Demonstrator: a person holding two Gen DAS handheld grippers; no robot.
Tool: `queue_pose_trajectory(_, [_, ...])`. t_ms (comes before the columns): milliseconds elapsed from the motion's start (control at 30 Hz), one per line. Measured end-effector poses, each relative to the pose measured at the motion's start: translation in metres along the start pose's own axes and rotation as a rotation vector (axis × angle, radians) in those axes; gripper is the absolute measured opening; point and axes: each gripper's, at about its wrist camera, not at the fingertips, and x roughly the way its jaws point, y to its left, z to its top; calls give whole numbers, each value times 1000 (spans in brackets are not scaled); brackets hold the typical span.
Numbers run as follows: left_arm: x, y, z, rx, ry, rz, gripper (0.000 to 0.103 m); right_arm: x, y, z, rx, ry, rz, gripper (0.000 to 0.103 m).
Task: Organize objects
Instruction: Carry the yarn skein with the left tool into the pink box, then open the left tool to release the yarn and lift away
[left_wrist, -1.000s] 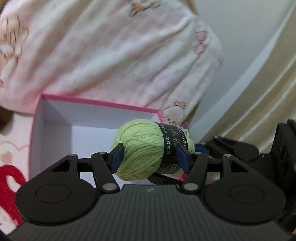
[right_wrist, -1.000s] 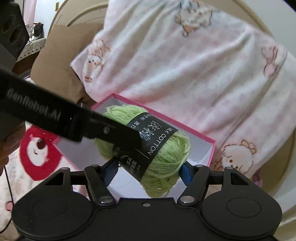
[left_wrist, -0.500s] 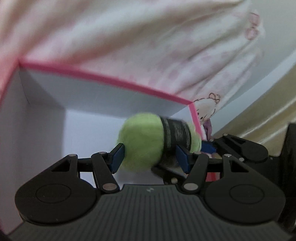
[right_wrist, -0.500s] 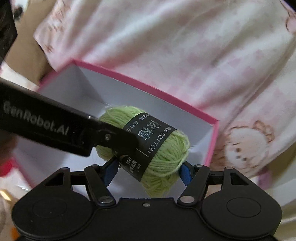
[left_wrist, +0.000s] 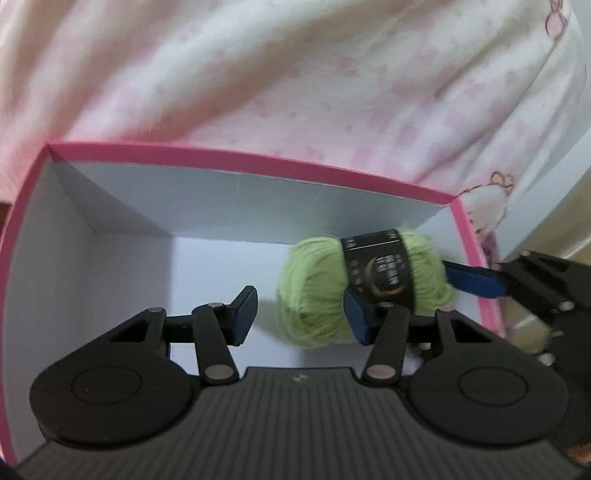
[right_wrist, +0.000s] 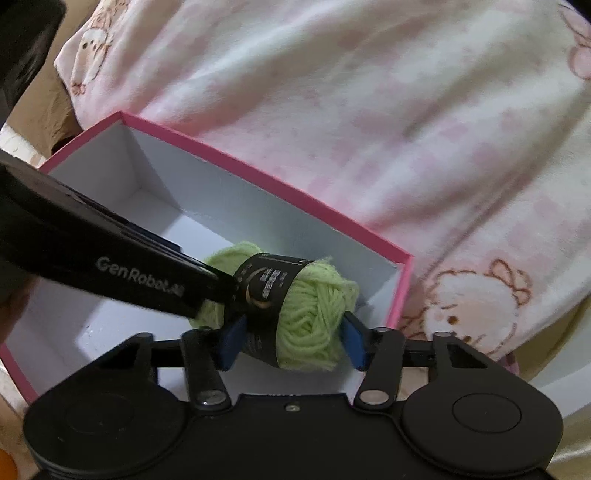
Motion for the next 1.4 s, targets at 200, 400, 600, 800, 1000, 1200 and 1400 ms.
queue_pose_trajectory(200, [11, 9, 1, -110, 50, -143, 50, -4, 3, -8, -45, 12, -13, 37])
queue_pose_trajectory(400, [5, 2, 4, -120, -16, -202, 48, 18, 7, 4, -27, 23, -14, 35])
queue_pose_trajectory(600, [3, -12, 7, -27, 14, -90, 47, 11, 6, 4, 41, 15, -41, 34])
queue_pose_trajectory(800, [-7, -14, 3, -9, 57, -57, 51, -26, -10, -14, 235, -20, 75, 44])
queue_pose_trajectory(1000, [-44, -13, 0, 11, 105, -39, 54, -52, -16, -39, 368, -56, 180, 46])
queue_pose_trajectory(1200, [-84, -3, -16, 39, 103, -14, 56, -49, 6, -34, 297, -45, 179, 46])
queue_pose_trajectory(1400, [-69, -1, -17, 15, 91, -35, 56, -9, 29, -18, 191, 152, 175, 47])
